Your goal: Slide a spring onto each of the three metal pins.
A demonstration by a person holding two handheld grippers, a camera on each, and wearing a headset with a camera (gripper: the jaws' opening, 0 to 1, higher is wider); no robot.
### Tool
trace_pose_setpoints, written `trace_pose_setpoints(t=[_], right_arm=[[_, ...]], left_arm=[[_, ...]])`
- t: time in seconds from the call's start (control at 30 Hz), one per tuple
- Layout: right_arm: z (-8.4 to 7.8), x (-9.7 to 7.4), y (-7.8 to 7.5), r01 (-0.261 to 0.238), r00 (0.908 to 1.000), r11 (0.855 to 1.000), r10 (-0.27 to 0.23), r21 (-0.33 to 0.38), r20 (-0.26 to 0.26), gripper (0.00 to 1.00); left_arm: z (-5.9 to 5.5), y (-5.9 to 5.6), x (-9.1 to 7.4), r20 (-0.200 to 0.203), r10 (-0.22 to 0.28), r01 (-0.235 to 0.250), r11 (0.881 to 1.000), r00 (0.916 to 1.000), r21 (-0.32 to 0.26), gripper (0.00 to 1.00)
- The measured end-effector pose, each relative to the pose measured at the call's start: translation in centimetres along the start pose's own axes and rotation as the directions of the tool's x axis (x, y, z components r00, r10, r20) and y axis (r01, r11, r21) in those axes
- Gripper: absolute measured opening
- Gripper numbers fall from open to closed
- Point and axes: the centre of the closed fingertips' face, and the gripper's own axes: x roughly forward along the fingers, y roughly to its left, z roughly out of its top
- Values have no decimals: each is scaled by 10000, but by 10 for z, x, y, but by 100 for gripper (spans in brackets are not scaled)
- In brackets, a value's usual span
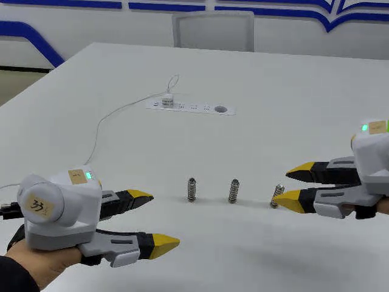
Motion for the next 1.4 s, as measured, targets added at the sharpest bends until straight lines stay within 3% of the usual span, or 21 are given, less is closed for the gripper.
trace_pose_setpoints(t=[0.37, 0.83, 1.07, 1.4], right_arm=[[-25, -13, -6, 469, 9954, 9977, -508, 493, 813, 44], [-49, -18, -13, 1119, 9861, 9891, -1225, 961, 1126, 55], [-51, -20, -15, 1331, 9798, 9824, -1503, 1307, 1322, 61], [-53, -17, -9, 1297, 9794, 9814, -1491, 1417, 1360, 64]], left_arm=[[-3, 0, 0, -40, 8, -8, 9999, 10000, -121, 60], [-9, 3, -1, -71, 53, -55, 9996, 10000, -287, 61], [-9, 3, -1, 9, 122, -122, 9991, 9999, -415, 61], [-8, 2, -2, 115, 192, -185, 9981, 9997, -590, 61]])
